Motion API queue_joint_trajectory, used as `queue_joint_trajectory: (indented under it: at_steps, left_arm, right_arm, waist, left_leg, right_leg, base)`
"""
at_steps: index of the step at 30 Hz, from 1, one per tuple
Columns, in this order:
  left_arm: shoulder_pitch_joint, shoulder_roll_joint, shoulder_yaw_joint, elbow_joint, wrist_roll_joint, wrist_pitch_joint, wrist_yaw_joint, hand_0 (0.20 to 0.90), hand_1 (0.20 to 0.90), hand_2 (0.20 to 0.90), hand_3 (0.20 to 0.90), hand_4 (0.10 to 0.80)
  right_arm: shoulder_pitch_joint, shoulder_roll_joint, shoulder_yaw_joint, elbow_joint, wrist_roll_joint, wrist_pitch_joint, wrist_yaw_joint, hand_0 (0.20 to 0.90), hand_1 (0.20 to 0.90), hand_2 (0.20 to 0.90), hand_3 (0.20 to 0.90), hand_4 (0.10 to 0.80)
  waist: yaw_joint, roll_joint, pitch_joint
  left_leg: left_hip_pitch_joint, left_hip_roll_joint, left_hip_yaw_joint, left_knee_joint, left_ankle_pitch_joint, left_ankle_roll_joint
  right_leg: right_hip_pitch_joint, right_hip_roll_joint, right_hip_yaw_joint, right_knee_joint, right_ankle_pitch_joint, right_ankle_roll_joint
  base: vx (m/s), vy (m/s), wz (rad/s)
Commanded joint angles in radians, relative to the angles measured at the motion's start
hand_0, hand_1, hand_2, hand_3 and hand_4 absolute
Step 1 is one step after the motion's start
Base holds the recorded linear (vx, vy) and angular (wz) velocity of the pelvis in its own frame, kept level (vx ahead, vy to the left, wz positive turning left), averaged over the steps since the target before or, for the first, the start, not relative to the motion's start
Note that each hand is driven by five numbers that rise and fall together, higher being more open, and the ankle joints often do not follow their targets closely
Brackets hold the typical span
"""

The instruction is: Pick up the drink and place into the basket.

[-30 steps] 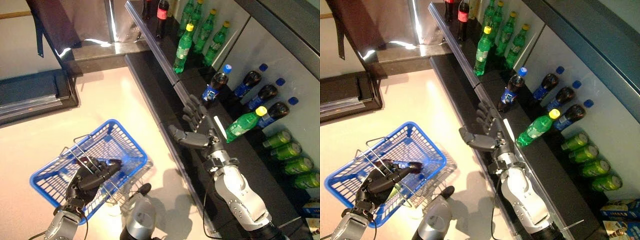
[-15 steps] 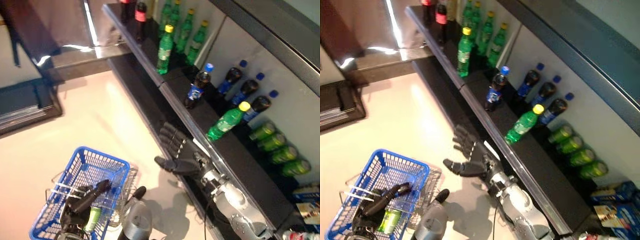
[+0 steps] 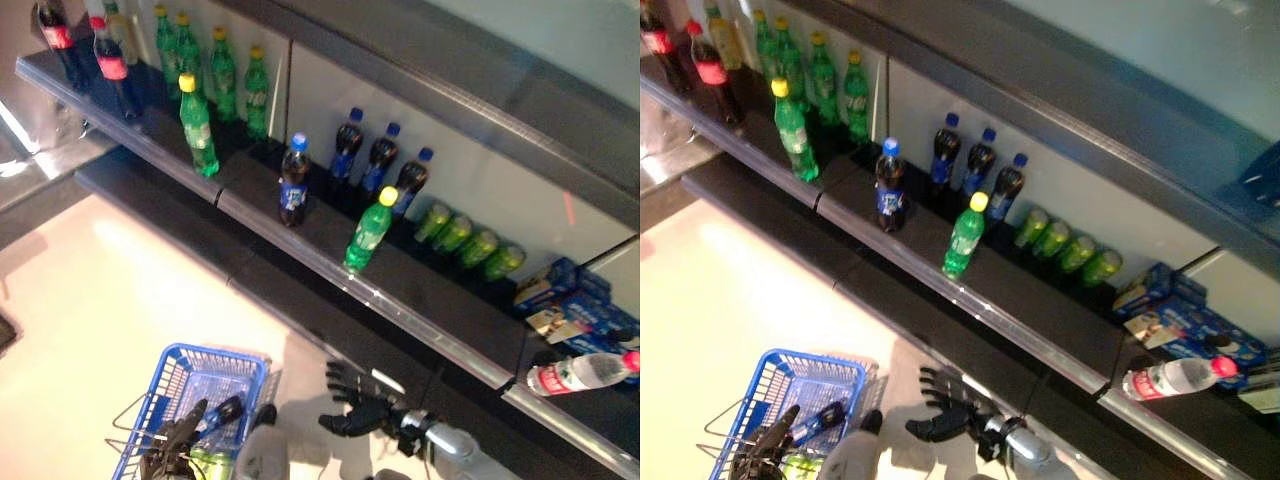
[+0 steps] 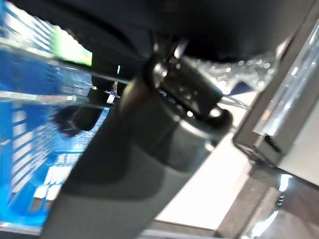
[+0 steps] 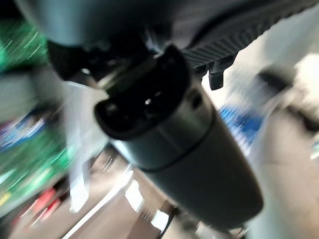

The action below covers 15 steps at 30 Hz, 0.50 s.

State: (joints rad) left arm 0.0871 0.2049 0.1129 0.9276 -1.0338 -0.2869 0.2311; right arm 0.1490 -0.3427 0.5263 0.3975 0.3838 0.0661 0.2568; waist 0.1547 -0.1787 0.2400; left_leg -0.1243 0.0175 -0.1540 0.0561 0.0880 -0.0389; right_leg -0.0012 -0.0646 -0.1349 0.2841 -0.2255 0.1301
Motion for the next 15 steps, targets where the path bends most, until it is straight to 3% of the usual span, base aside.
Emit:
queue_joint_trajectory:
  at_steps: [1,3,5,7,8,10,12,15]
  left_arm:
    - [0.028,0.025,-0.012,-0.078,-0.002,-0.103,-0.018,0.300,0.300,0.300,0.200,0.100]
    - [0.030,0.008,-0.002,-0.064,-0.034,-0.101,-0.032,0.300,0.300,0.300,0.200,0.100]
    - [0.030,-0.017,0.011,-0.046,-0.034,-0.100,-0.058,0.300,0.300,0.300,0.200,0.100]
    - [0.041,-0.037,0.006,-0.045,0.011,-0.070,-0.071,0.300,0.300,0.300,0.200,0.100]
    - [0.036,-0.040,0.004,-0.036,0.025,-0.054,-0.065,0.300,0.300,0.300,0.200,0.100]
    - [0.026,-0.047,-0.003,-0.022,-0.001,-0.030,-0.047,0.300,0.300,0.300,0.200,0.100]
    - [0.033,-0.061,0.014,0.005,-0.049,-0.043,-0.046,0.300,0.300,0.300,0.200,0.100]
    - [0.030,-0.073,0.045,0.038,-0.070,-0.062,-0.057,0.300,0.300,0.300,0.200,0.100]
  right_arm:
    - [0.026,0.004,-0.074,0.065,0.009,-0.013,-0.065,0.900,0.900,0.900,0.900,0.800]
    - [0.008,0.026,-0.091,0.183,-0.011,-0.023,-0.046,0.900,0.900,0.900,0.900,0.800]
    - [-0.008,0.058,-0.117,0.300,-0.031,-0.010,-0.046,0.900,0.900,0.900,0.900,0.800]
    - [-0.001,0.071,-0.153,0.353,-0.040,0.002,-0.065,0.900,0.900,0.900,0.900,0.800]
    - [0.005,0.074,-0.175,0.368,-0.030,0.015,-0.084,0.900,0.900,0.900,0.900,0.800]
    - [0.016,0.065,-0.216,0.400,-0.017,0.022,-0.102,0.900,0.900,0.900,0.900,0.800]
    - [0.025,0.060,-0.228,0.451,-0.042,-0.003,-0.093,0.900,0.900,0.900,0.900,0.800]
    - [0.036,0.056,-0.237,0.513,-0.083,-0.032,-0.076,0.900,0.900,0.900,0.900,0.800]
  waist:
    - [-0.025,0.069,-0.075]
    - [-0.022,0.081,-0.068]
    - [-0.019,0.094,-0.065]
    - [-0.027,0.112,-0.064]
    - [-0.040,0.116,-0.064]
    - [-0.067,0.114,-0.063]
    - [-0.078,0.103,-0.066]
    - [-0.092,0.094,-0.082]
  left_leg:
    - [0.059,-0.154,-0.016,-0.012,-0.046,0.047]
    - [0.068,-0.164,-0.011,-0.012,-0.047,0.049]
    - [0.070,-0.175,0.006,0.010,-0.058,0.049]
    - [0.062,-0.166,0.085,0.035,-0.066,0.036]
    - [0.048,-0.150,0.153,0.058,-0.073,0.025]
    - [0.022,-0.108,0.234,0.107,-0.078,-0.004]
    - [0.039,-0.068,0.198,0.103,-0.077,-0.013]
    - [0.075,0.003,0.170,0.038,-0.056,-0.024]
  right_leg:
    - [0.025,0.104,0.062,-0.207,0.205,-0.071]
    - [0.030,0.096,0.038,-0.219,0.207,-0.082]
    - [0.040,0.082,0.013,-0.237,0.218,-0.081]
    - [0.061,0.062,-0.029,-0.262,0.228,-0.076]
    - [0.067,0.051,-0.058,-0.268,0.228,-0.076]
    - [0.077,0.022,-0.091,-0.270,0.228,-0.078]
    - [0.082,0.004,-0.057,-0.264,0.228,-0.076]
    - [0.080,-0.006,-0.012,-0.262,0.221,-0.076]
  base:
    - [0.013,0.062,1.38]
    - [-0.045,0.046,1.43]
    - [-0.041,0.094,0.27]
    - [-0.023,0.177,0.41]
    - [-0.024,0.206,0.68]
    - [0.025,0.301,0.95]
    - [0.099,0.358,0.56]
    - [0.110,0.304,-0.06]
